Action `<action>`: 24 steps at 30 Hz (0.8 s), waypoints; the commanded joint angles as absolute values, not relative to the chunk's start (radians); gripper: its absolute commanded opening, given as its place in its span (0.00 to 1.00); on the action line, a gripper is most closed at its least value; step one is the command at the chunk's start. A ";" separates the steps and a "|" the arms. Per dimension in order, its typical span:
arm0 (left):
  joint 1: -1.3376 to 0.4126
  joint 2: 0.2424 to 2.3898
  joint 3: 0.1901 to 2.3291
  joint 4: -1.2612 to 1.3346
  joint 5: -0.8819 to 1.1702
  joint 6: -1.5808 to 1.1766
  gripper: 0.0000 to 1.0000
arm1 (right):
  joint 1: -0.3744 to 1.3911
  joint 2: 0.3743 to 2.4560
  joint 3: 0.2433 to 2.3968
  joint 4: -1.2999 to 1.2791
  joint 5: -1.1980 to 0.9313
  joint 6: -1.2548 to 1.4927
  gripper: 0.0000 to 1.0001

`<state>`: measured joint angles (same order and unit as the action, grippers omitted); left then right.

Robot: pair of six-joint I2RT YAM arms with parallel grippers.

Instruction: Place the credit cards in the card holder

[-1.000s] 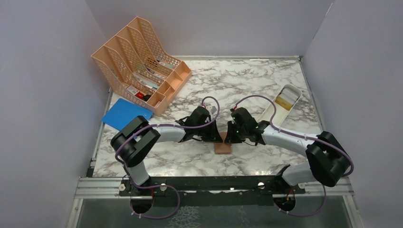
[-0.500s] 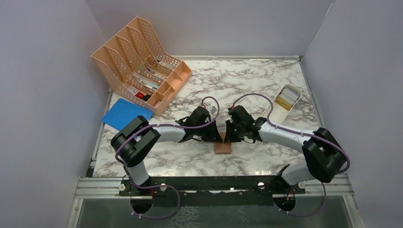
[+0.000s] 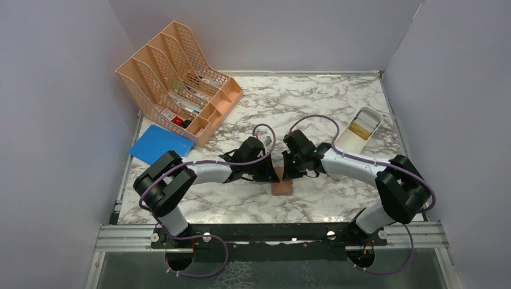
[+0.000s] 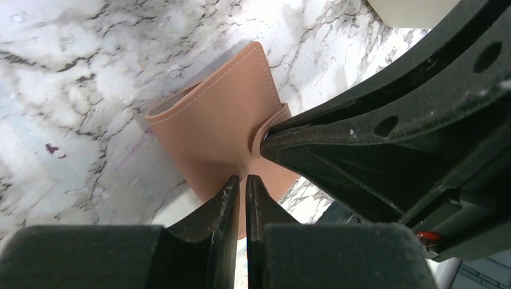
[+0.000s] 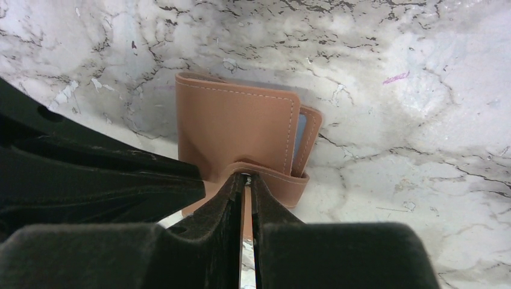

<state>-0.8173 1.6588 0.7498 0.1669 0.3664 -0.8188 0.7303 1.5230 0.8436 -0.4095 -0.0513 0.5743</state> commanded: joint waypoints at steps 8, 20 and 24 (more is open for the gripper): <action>-0.822 1.548 0.675 0.122 0.268 -0.815 0.11 | 0.733 1.702 0.843 -0.521 0.074 0.526 0.13; -0.822 1.468 0.656 0.109 0.229 -0.811 0.14 | 0.733 1.670 0.881 -0.540 0.059 0.520 0.15; -0.821 1.409 0.674 0.073 0.194 -0.799 0.18 | 0.733 1.526 0.942 -0.533 0.027 0.519 0.21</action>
<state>-0.8185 1.4796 0.6582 0.1135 0.2531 -0.8177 0.7345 1.5867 0.9394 -0.5098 -0.0467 0.5488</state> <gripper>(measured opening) 0.162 0.194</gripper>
